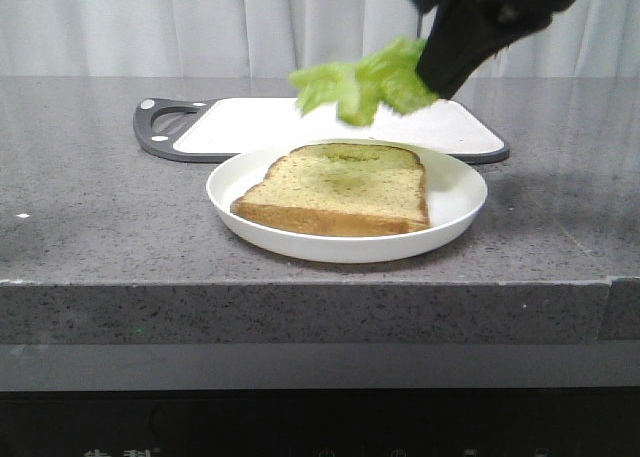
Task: Left arm grabs bread, right arm adds lettuce
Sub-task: 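Lift the lettuce with the right gripper and lower it onto the bread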
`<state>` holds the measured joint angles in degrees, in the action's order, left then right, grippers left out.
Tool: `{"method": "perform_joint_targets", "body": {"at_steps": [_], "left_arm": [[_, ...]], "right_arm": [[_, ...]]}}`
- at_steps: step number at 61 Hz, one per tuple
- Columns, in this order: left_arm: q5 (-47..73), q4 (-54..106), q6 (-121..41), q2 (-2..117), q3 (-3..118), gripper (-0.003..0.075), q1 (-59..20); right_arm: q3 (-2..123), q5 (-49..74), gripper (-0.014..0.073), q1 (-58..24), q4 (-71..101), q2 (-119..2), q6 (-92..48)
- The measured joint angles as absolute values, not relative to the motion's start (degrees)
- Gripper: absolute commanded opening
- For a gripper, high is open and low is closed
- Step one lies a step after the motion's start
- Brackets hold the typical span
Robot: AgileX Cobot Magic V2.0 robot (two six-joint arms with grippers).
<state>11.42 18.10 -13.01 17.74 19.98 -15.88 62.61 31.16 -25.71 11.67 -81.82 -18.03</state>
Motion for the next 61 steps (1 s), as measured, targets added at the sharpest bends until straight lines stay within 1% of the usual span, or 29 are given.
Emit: {"method": "perform_joint_targets", "body": {"at_steps": [13,48,54,61], "left_arm": [[11.42,18.10,-13.01,17.74,19.98,-0.0019,-15.88],[11.42,18.10,-13.01,17.74,19.98,-0.0019,-15.88],[11.42,18.10,-13.01,17.74,19.98,-0.0019,-15.88],[11.42,18.10,-13.01,17.74,19.98,-0.0019,-15.88]], "right_arm": [[61.48,30.72,-0.0057,-28.11,12.83,-81.82,-18.03],[61.48,37.64,-0.0052,-28.11,13.05,-82.76,-18.10],[61.48,38.81,0.0001,-28.11,13.05,-83.66,-18.10],[61.48,38.93,0.0125,-28.11,13.05,-84.20,-18.10]]}}
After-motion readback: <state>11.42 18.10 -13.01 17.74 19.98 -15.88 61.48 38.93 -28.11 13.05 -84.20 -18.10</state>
